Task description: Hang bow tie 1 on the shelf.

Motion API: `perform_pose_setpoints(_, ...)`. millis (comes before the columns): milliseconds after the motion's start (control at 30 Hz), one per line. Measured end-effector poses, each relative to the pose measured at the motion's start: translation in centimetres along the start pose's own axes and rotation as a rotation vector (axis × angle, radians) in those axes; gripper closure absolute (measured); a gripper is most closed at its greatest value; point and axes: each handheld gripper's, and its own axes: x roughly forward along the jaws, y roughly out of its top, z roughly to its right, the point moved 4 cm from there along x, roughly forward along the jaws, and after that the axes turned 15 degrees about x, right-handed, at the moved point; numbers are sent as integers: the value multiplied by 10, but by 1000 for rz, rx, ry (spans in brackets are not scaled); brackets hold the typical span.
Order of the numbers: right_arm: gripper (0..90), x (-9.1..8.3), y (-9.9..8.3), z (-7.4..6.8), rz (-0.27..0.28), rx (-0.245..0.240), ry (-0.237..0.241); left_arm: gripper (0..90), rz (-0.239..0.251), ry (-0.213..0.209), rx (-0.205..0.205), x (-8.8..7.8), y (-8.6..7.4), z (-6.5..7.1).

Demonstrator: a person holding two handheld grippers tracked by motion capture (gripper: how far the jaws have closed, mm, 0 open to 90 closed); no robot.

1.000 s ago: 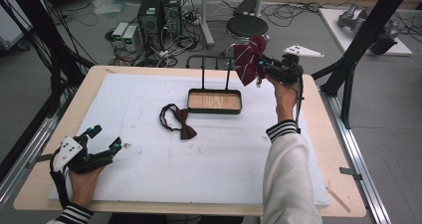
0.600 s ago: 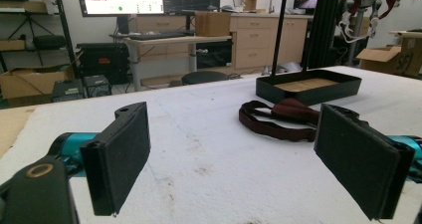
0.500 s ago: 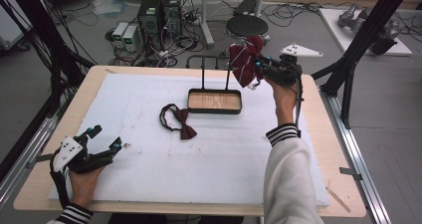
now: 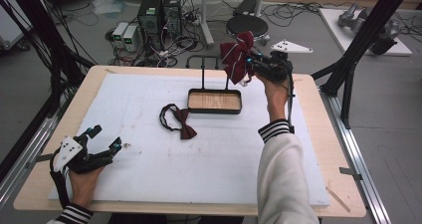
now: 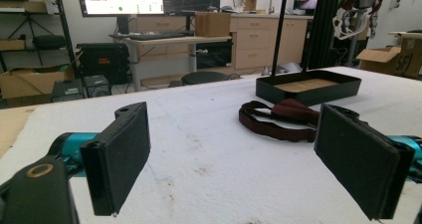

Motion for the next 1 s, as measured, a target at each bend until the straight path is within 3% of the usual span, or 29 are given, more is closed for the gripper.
perform_pose_setpoints(433, 746, 17, -15, -7, -87, 14, 59, 149, -2, -1, 0, 0, 0, 0)
perform_pose_setpoints(467, 745, 18, -18, -5, -116, 20, 65, 149, 0, -1, -1, 0, 0, 0)
perform_pose_setpoints(1000, 744, 21, -34, -6, -278, 66, 60, 149, 0, -2, -1, 0, 0, 0)
